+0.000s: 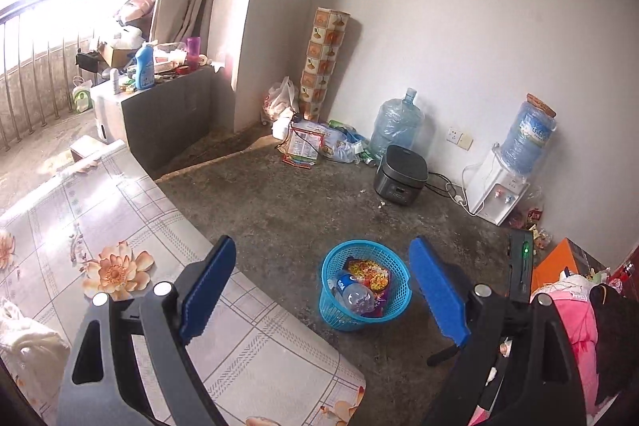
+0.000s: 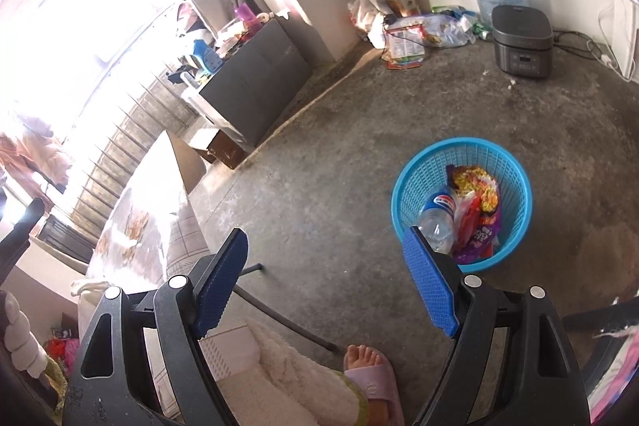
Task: Collect trash
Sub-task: 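Move both tools back over the table toward the glove and clear dome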
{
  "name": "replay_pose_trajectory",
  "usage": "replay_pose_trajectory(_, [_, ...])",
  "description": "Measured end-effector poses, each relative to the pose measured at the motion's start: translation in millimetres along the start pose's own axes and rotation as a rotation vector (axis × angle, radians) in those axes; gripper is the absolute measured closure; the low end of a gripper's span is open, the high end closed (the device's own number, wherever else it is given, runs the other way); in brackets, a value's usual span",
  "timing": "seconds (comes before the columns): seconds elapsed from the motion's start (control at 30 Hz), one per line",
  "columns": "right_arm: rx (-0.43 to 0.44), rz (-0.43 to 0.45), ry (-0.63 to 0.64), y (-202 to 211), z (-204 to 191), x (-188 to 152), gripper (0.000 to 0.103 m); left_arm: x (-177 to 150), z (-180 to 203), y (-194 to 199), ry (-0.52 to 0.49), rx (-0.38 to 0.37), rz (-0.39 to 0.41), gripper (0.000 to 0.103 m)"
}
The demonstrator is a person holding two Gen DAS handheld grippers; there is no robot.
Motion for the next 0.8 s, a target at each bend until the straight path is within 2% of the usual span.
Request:
replay_pose_trajectory(0.4, [0.088, -0.030, 0.179, 6, -77, -27, 0.027, -56, -61, 88, 0.062, 0.168, 0.038, 0.013])
replay_pose_trajectory(0.63, [0.151, -0.058, 0.270, 8, -124, -45, 0.027, -81, -107, 127, 0.142, 0.280, 0.065, 0.013])
replay_pose_trajectory(0.8, [0.202, -0.079, 0.342, 11, -157, -63, 0.027, -92, -129, 146, 0.191, 0.334, 0.088, 0.013])
Point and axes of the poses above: each gripper's, at about its wrist camera, not at the fingertips, and y roughly against the way its jaws point, z to its right, x to its top, the point moved 9 cm from there along -y, roughly the way its jaws point, and after that the axes turned 7 degrees about -x, right-handed, at the moved point
